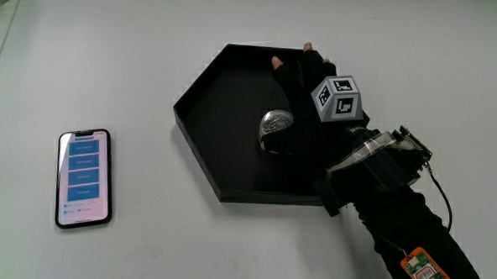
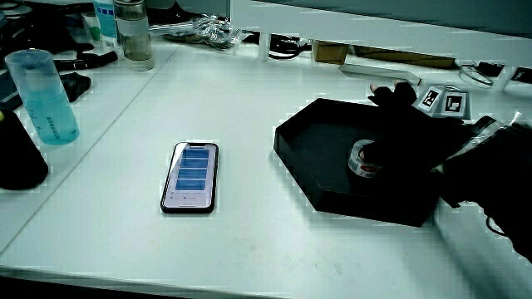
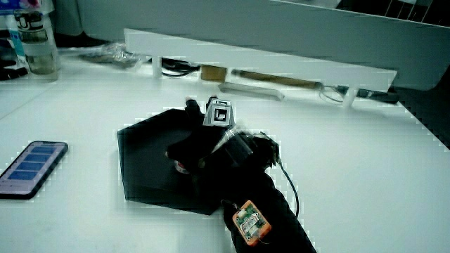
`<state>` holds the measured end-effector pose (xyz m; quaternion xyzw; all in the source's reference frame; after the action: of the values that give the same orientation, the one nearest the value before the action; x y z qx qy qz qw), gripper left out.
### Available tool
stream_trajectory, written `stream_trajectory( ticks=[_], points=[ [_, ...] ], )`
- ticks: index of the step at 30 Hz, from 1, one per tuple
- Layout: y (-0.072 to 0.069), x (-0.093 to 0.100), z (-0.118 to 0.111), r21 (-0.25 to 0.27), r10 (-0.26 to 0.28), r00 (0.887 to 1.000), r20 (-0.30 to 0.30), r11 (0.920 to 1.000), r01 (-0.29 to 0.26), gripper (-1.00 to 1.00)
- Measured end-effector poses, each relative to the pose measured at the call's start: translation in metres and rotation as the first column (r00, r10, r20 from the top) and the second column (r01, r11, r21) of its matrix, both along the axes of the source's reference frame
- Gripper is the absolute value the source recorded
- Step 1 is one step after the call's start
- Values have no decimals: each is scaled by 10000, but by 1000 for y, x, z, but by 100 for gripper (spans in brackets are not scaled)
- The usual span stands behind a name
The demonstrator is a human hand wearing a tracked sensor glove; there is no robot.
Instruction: Pick paper clip from plate
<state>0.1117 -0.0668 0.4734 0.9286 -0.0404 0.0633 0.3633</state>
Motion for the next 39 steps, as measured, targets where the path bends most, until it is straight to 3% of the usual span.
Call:
stream_trajectory(
  ticks=[2,5,7,9,11,12,13,15,17,20,21,28,32,39],
  points=[
    [-1,-3,3,-653,-239,9996,-116,9976,231,6],
    [-2,-4,10,-1152,-442,9988,-191,9925,417,25],
    [-2,-3,15,-1334,-537,9967,-603,9900,453,37],
    [-4,-3,17,-1705,-581,9976,-383,9841,507,50],
    [-5,-3,19,-1951,-61,9991,423,9807,143,63],
    [-5,-5,16,-1611,-52,9986,525,9868,136,69],
    [-5,-5,19,-1462,-288,9994,176,9888,310,75],
    [-7,-3,18,-1494,-89,9988,477,9887,159,88],
    [-7,-3,13,-1412,-246,9982,540,9895,321,100],
    [-7,-2,18,-1462,-195,9990,395,9889,250,100],
    [-7,-2,15,-1249,-199,9993,308,9919,236,100],
    [-8,0,17,-1572,-302,9988,376,9869,358,100],
    [-12,5,8,-1284,-75,9982,598,9916,151,100],
    [-20,14,-11,-972,-310,9974,644,9946,372,100]
  ],
)
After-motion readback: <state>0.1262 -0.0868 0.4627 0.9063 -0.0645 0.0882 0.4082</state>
